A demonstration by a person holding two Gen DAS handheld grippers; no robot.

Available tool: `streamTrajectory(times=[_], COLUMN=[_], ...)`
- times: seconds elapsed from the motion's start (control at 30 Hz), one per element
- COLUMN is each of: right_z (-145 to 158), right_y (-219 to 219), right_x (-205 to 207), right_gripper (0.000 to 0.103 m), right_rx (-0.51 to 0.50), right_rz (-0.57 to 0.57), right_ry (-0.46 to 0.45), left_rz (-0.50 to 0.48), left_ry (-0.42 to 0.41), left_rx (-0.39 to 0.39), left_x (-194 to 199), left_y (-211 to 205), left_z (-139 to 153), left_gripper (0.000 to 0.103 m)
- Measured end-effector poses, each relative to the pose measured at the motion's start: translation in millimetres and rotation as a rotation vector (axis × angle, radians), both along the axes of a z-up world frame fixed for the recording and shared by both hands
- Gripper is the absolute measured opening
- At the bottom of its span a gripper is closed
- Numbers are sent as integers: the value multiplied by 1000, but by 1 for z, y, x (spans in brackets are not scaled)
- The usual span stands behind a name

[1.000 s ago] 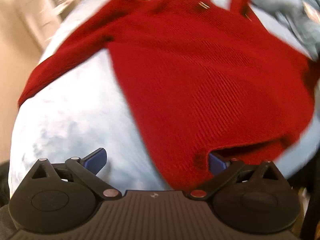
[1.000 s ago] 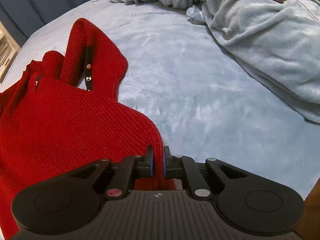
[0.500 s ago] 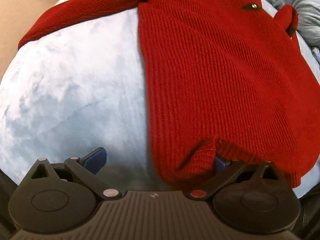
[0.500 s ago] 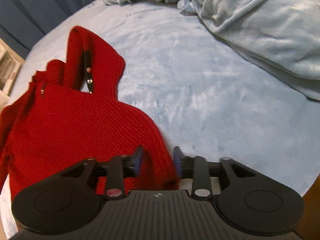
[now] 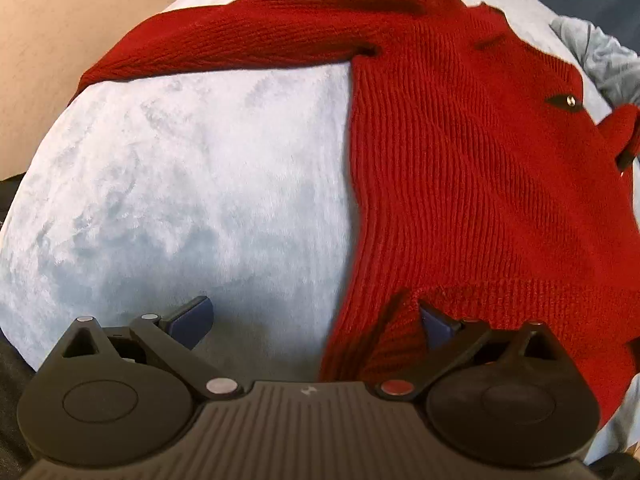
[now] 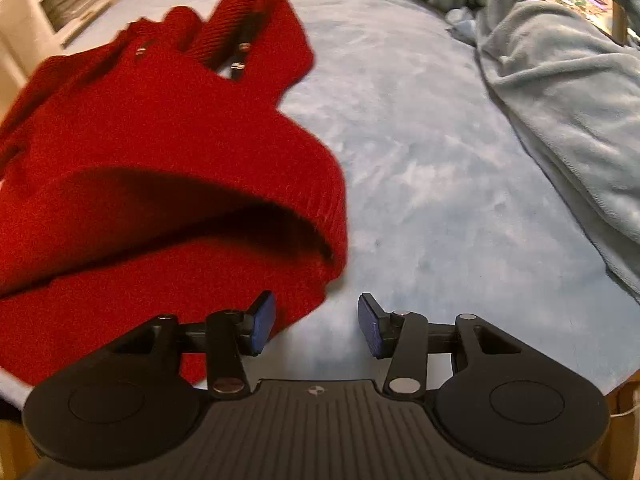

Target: Fold small clothes

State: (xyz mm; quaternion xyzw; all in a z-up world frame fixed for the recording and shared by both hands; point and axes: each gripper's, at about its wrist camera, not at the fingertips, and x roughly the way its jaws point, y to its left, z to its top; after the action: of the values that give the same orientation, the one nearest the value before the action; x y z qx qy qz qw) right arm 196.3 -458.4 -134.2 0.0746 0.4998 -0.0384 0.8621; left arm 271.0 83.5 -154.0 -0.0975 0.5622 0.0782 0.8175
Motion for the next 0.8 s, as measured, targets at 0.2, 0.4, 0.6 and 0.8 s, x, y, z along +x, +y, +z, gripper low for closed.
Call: streamTrajectory(times=[0.2,0.4,0.6,0.8], right_z=[-20,-29,-6,64], right_y=[-16,-12,6,17], right_x=[27,27,13,-18], right_gripper=[45,9,8,7], right_rx=[45,67,-64,-110], right_rz=[-132,-113,-64,-14], right_ry=[-20,13,-20,-135], left_rz=[-15,-150,-259,-353], left_ry=[23,34,17,-97], left_rx=[22,59,17,112], left_x=[-20,-44,-56,-80], left_y=[-14,-52,-66,-34], left_z=[-9,-17,-1,53], left_gripper=[103,103,22,9])
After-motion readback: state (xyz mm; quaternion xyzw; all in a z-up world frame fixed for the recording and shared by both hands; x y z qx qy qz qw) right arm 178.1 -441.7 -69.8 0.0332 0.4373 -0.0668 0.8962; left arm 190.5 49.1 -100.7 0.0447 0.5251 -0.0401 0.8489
